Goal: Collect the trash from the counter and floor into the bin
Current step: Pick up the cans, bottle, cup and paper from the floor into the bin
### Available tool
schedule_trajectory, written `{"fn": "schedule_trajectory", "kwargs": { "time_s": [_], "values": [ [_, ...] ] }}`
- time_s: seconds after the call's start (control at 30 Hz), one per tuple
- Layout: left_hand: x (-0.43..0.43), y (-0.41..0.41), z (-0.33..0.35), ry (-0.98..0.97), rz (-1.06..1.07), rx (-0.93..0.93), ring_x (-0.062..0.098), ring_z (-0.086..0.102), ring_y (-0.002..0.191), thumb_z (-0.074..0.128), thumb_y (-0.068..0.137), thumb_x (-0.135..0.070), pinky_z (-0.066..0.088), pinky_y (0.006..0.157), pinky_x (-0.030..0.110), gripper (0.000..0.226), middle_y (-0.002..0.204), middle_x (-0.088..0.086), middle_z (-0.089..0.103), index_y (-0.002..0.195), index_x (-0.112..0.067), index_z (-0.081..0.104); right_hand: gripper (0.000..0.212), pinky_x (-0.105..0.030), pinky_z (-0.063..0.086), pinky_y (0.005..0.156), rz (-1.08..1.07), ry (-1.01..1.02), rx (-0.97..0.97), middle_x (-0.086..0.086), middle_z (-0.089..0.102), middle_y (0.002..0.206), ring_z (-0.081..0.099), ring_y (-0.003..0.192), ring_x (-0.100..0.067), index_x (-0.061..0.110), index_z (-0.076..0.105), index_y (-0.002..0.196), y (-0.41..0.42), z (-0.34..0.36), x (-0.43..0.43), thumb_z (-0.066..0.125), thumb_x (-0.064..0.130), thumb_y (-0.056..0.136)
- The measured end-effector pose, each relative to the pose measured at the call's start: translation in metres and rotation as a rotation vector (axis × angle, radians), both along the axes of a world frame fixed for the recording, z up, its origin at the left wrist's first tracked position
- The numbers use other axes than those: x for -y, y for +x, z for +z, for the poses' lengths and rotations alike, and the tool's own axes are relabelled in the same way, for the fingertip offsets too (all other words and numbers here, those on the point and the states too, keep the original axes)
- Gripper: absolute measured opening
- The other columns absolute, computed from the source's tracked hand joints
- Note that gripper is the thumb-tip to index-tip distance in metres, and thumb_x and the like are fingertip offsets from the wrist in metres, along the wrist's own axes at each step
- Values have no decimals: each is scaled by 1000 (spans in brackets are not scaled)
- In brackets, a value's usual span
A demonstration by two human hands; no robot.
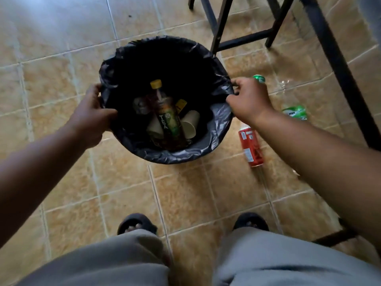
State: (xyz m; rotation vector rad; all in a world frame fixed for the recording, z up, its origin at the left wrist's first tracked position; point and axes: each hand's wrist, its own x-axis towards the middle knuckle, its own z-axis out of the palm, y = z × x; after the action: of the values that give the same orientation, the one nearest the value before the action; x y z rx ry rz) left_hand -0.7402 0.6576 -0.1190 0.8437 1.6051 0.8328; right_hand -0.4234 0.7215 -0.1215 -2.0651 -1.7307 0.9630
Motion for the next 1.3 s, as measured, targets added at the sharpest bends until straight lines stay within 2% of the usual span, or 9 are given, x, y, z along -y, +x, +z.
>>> {"fn": "schedule_trajectory", "kwargs": {
  "time_s": [0.17,0.37,0.5,0.63,0.73,0.87,1.07,1.17,1.3],
  "values": [
    [-43,-20,-31,66,-39,-26,10,70,61,54,69,8,55,41,28,56,97,8,63,119,-16,46,27,-43,57,70,74,130,31,-14,71,73,67,75,-33,12,72,91,-6,-31,-38,58,18,70],
    [-44,-35,-36,44,-27,-56,31,66,84,51,68,4,59,49,36,71,116,20,58,136,-8,36,28,-46,57,76,121,187,-32,-11,72,76,69,77,-28,12,72,96,-12,-26,-47,59,15,72],
    [-43,-36,-35,18,-60,-121,24,67,83,55,76,5,60,54,36,65,118,19,59,137,-11,38,33,-44,58,76,130,212,-91,-7,73,84,70,78,-24,18,69,108,-11,-29,-40,58,20,77],
    [-51,-34,-33,40,29,-288,28,61,106,72,69,-19,51,87,40,71,129,20,58,134,-8,45,43,-39,62,62,99,184,-182,-7,72,94,72,71,-21,16,60,125,-2,-39,-43,67,30,85],
    [-54,-18,-17,197,7,-659,21,51,123,75,76,-35,41,104,32,72,137,15,54,137,-9,46,48,-39,62,65,67,195,-192,-6,72,92,73,72,-19,14,63,123,8,-37,-46,65,43,85],
    [-64,39,14,437,-134,-825,20,61,112,69,80,-36,44,97,25,52,124,8,65,127,-17,57,55,-43,60,77,10,225,-159,-4,74,87,72,80,-17,17,68,112,35,-31,-46,59,58,77],
    [-67,172,18,620,-507,-738,14,61,95,67,83,-34,49,86,24,42,110,0,66,119,-14,61,37,-26,46,86,9,228,154,-12,72,104,66,99,-25,9,66,115,102,-52,-40,63,32,87],
    [-46,233,-20,526,-666,-598,16,64,90,67,83,-35,55,81,32,47,110,4,67,123,-11,58,37,-34,49,85,-9,141,277,-19,70,103,64,100,-35,8,65,111,142,-81,-31,63,33,84],
    [-12,285,-92,122,-721,-542,27,64,98,67,80,-48,52,84,35,57,112,12,67,120,-10,55,41,-40,50,87,-61,17,382,-22,64,112,58,105,-40,7,62,112,178,-113,-4,64,33,81]
  ]
}}
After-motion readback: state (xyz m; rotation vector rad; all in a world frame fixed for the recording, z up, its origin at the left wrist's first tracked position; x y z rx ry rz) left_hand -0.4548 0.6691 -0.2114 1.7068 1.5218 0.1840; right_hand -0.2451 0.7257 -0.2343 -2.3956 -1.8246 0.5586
